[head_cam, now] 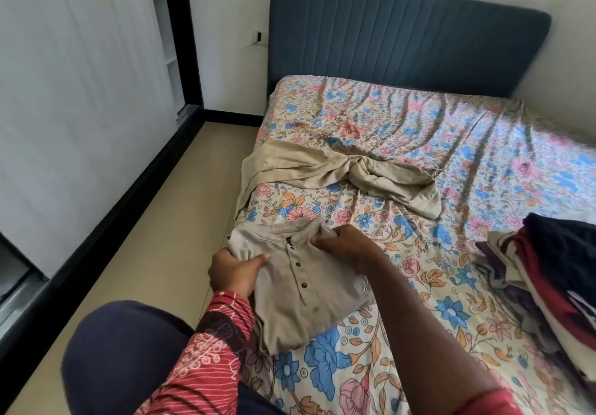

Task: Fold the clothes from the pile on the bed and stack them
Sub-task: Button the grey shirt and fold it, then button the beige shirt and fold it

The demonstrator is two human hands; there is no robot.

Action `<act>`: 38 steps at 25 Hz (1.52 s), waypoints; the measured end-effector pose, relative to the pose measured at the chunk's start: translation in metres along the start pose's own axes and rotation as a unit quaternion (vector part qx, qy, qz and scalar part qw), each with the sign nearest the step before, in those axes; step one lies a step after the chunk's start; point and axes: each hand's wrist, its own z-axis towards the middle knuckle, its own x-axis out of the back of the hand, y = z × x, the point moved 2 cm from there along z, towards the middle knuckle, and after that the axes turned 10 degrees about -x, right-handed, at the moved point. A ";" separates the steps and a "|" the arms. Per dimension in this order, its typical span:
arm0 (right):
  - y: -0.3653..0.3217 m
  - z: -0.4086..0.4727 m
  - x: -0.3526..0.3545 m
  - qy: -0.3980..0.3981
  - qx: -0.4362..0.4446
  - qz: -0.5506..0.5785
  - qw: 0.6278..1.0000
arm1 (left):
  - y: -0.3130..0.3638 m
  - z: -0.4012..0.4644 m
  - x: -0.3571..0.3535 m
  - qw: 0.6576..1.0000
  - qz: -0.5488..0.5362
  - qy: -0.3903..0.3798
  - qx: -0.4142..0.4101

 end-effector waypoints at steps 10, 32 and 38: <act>0.026 -0.036 0.012 -0.110 0.030 0.258 0.959 | 0.023 -0.005 0.004 0.976 -0.116 -0.179 -0.054; 0.252 -0.132 0.389 0.246 -0.220 -0.105 0.938 | 0.193 -0.227 -0.349 0.814 -0.077 -0.561 -0.125; 0.218 -0.110 0.367 0.432 -0.163 -0.086 0.883 | 0.198 -0.194 -0.334 0.833 -0.058 -0.533 -0.136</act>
